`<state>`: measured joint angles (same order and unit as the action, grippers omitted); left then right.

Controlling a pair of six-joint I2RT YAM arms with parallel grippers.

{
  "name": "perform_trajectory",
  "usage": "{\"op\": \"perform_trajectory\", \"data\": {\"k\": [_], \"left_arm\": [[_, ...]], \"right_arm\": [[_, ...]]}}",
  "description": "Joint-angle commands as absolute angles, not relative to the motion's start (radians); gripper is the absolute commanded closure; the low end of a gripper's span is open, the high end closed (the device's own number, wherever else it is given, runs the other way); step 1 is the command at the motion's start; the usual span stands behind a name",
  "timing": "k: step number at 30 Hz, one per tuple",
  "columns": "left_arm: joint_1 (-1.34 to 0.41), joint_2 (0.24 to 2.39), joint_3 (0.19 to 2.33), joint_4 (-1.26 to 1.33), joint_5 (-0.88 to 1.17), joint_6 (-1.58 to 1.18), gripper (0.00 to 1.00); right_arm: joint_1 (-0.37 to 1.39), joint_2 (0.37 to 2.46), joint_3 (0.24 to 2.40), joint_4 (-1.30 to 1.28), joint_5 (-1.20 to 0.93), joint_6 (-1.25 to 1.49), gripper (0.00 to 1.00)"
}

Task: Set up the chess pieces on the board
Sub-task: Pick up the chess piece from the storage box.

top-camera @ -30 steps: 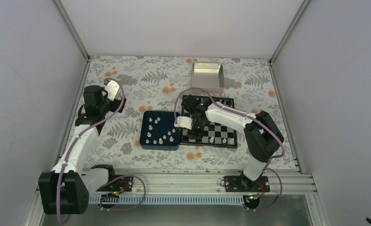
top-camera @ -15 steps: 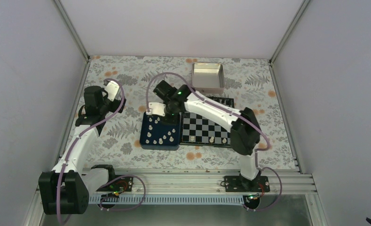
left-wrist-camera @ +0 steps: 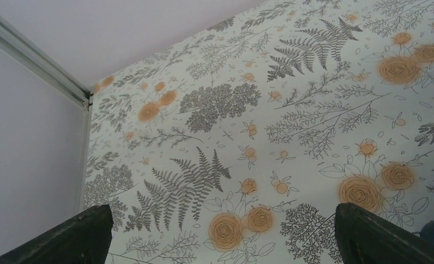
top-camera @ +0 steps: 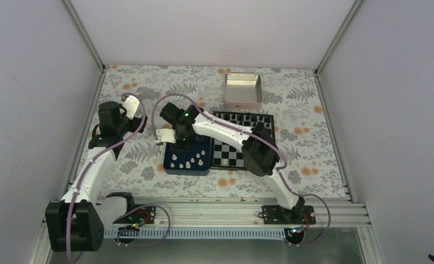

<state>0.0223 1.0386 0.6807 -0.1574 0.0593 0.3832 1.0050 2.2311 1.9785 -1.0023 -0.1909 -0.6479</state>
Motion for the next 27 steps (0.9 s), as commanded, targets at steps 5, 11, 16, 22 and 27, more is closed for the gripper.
{"op": "perform_trajectory", "data": {"k": [5, 11, 16, 22, 27], "left_arm": [[0.028, 1.009, 0.658, -0.132, 0.054, 0.373, 0.0], [0.028, 1.007, 0.654, -0.13, 0.055, 0.372, 0.0], [0.028, 1.007, 0.649, -0.131, 0.058, 0.371, 0.0], [0.029, 1.004, 0.65, -0.131, 0.061, 0.371, 0.0], [0.029, 1.003, 0.648, -0.131, 0.059, 0.372, 0.0]], "right_arm": [[1.037, 2.308, 2.046, -1.014, -0.244, -0.67, 0.65], [1.046, 2.346, 2.053, -1.012, -0.226, -0.672, 0.65], [1.046, 2.366, 2.053, -1.005, -0.213, -0.673, 0.65], [1.046, 2.385, 2.05, -1.006, -0.222, -0.673, 0.75], [1.046, 2.38, 2.051, -1.012, -0.231, -0.67, 0.94]]}}
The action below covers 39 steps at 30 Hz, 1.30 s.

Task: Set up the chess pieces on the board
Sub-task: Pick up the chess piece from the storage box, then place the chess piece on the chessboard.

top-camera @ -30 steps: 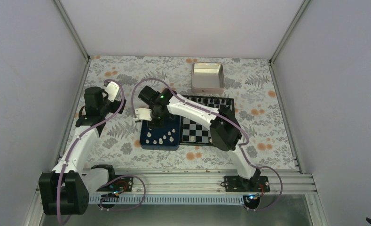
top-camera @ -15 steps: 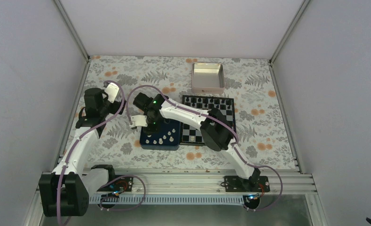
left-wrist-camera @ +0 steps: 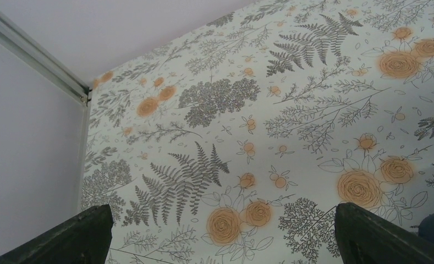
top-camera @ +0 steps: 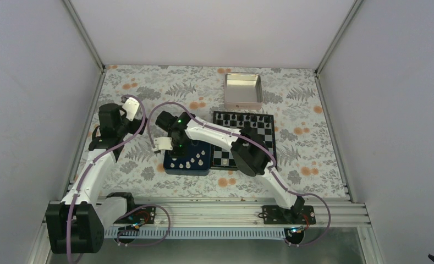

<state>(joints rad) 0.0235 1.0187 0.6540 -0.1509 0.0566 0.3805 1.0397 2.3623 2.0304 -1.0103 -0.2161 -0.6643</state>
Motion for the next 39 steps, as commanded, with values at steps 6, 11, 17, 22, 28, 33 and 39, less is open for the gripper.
{"op": "perform_trajectory", "data": {"k": [6, 11, 17, 22, 28, 33, 39], "left_arm": [[0.031, 1.004, 0.647, -0.132, 0.059, 0.371, 0.0], [0.031, 1.004, 0.65, -0.135, 0.057, 0.371, 0.0], [0.03, 1.001, 0.653, -0.136, 0.052, 0.37, 0.0], [0.033, 1.004, 0.656, -0.136, 0.05, 0.369, 0.0], [0.031, 1.009, 0.66, -0.138, 0.051, 0.368, 0.0], [0.032, 1.011, 0.66, -0.14, 0.047, 0.367, 0.0], [0.032, 1.01, 0.657, -0.144, 0.05, 0.367, 0.0]], "right_arm": [[1.044, 2.283, 2.016, -1.02, -0.216, -0.659, 0.96], [1.01, 2.124, 1.907, -1.01, -0.203, -0.646, 0.96], [0.898, 1.927, 1.716, -0.988, -0.208, -0.635, 0.96], [0.787, 1.771, 1.514, -0.943, -0.22, -0.627, 0.96], [0.692, 1.622, 1.32, -0.893, -0.248, -0.625, 0.96], [0.678, 1.585, 1.2, -0.868, -0.254, -0.616, 0.96], [0.665, 1.54, 1.1, -0.823, -0.235, -0.605, 0.96]]}}
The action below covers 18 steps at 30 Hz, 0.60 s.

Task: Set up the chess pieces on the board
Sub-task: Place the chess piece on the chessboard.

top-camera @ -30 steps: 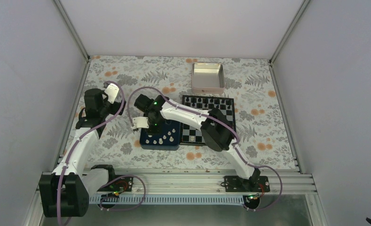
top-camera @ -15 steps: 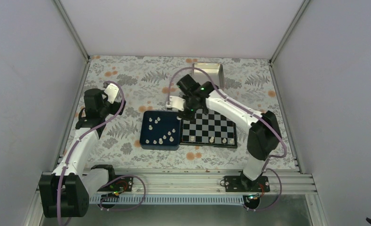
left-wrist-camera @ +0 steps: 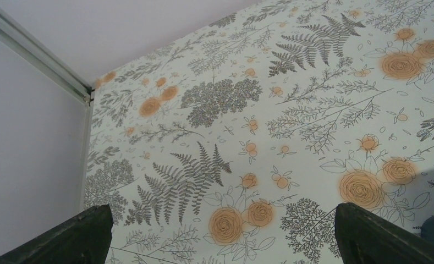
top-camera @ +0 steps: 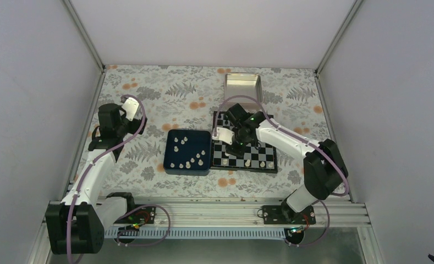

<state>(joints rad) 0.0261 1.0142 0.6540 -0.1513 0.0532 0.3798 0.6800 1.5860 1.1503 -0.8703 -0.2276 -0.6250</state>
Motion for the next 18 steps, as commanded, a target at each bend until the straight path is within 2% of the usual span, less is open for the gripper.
{"op": "perform_trajectory", "data": {"k": [1, 18], "left_arm": [[0.032, 1.01, 0.658, -0.144, 0.05, 0.367, 0.0], [0.032, 1.017, 0.66, -0.146, 0.046, 0.365, 0.0]], "right_arm": [[0.662, 1.536, 1.086, -0.82, -0.235, -0.604, 0.96], [0.654, 1.54, 0.958, -0.774, -0.257, -0.6, 0.96]]}}
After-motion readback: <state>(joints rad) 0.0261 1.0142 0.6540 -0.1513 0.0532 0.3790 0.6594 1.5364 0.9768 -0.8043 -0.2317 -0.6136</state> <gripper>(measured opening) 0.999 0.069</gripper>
